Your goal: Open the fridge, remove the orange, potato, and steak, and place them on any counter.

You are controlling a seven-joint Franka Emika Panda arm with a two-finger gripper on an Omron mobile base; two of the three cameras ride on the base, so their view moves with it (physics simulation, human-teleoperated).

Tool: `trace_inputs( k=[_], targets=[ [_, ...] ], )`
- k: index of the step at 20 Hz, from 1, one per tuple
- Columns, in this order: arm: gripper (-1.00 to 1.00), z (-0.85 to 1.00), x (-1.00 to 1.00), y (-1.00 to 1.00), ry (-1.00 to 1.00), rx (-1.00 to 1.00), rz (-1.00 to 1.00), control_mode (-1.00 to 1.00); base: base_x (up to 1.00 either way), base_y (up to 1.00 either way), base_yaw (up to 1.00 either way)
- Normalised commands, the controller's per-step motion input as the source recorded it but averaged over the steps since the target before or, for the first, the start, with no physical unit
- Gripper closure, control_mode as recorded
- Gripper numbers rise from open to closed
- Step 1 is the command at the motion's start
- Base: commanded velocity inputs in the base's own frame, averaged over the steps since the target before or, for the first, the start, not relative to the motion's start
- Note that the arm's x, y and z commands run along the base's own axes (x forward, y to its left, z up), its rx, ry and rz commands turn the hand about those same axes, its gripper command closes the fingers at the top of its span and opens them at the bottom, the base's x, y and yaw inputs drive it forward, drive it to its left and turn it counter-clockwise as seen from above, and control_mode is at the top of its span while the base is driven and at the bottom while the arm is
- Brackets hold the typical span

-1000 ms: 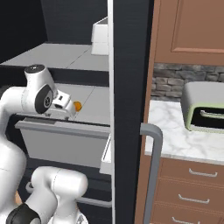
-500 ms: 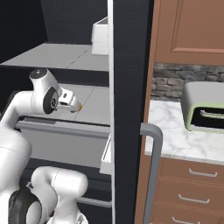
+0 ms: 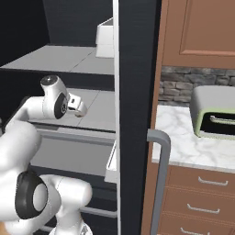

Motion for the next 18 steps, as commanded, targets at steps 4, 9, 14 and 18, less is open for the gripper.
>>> trace_inputs(
  k=[4, 9, 14, 18],
  targets=[
    [-1.00, -0.24, 0.51, 0.11, 0.00, 0.04, 0.01, -1.00, 0.00, 0.00, 0.00],
    [-1.00, -0.25, 0.53, 0.04, 0.00, 0.03, 0.00, -1.00, 0.00, 0.00, 0.00],
    [-1.00, -0.28, 0.50, 0.11, 0.00, 0.01, 0.00, -1.00, 0.00, 0.00, 0.00],
    [-1.00, -0.19, 0.53, 0.14, 0.02, 0.00, 0.00, -1.00, 0.00, 0.00, 0.00]
  ],
)
